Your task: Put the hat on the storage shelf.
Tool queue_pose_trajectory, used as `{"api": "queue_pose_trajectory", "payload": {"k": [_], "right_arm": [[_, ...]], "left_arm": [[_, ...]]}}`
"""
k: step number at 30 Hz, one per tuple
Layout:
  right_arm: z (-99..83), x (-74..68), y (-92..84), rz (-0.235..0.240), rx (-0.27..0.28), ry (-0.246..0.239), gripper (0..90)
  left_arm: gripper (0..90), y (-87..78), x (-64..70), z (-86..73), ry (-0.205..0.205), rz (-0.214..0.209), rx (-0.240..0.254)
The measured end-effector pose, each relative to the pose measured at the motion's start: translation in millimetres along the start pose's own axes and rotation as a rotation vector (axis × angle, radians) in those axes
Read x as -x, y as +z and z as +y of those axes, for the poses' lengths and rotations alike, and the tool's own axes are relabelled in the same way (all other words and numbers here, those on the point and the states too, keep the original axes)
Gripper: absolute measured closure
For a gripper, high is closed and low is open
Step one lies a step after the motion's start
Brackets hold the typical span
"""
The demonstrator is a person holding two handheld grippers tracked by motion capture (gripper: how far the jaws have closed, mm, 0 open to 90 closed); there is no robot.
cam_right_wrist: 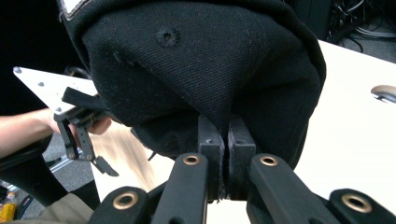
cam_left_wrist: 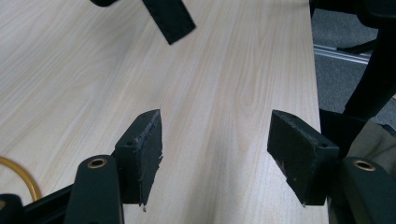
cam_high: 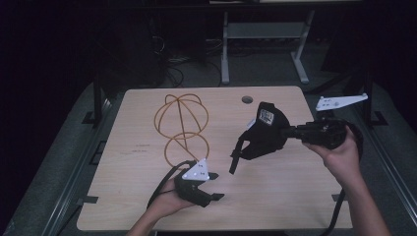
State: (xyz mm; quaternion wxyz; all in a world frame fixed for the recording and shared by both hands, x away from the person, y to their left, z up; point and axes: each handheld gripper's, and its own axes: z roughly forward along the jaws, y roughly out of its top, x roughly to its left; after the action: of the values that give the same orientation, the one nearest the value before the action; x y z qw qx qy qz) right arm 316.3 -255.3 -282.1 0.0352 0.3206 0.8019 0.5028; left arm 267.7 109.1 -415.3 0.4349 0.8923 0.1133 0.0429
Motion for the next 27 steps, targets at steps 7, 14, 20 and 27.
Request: {"api": "queue_pose_trajectory", "payload": {"k": [7,14,20,27], "right_arm": [[21.1,-5.7,12.0,0.027,-0.001,-0.013,87.2],[39.3,-12.1,20.4,0.043,0.0,-0.036,87.2],[62.3,-19.3,29.5,0.062,-0.003,-0.057,87.2],[85.4,-29.8,38.3,0.065,-0.018,-0.085,87.1]], "left_arm": [[35.0,-0.7,2.2,0.1,0.012,0.003,-0.005],[34.6,1.3,4.9,-0.2,0.007,-0.004,-0.014],[34.0,-1.0,3.4,-0.2,0.017,0.006,-0.011],[32.6,-2.4,2.2,-0.6,0.006,0.007,-0.006]]}}
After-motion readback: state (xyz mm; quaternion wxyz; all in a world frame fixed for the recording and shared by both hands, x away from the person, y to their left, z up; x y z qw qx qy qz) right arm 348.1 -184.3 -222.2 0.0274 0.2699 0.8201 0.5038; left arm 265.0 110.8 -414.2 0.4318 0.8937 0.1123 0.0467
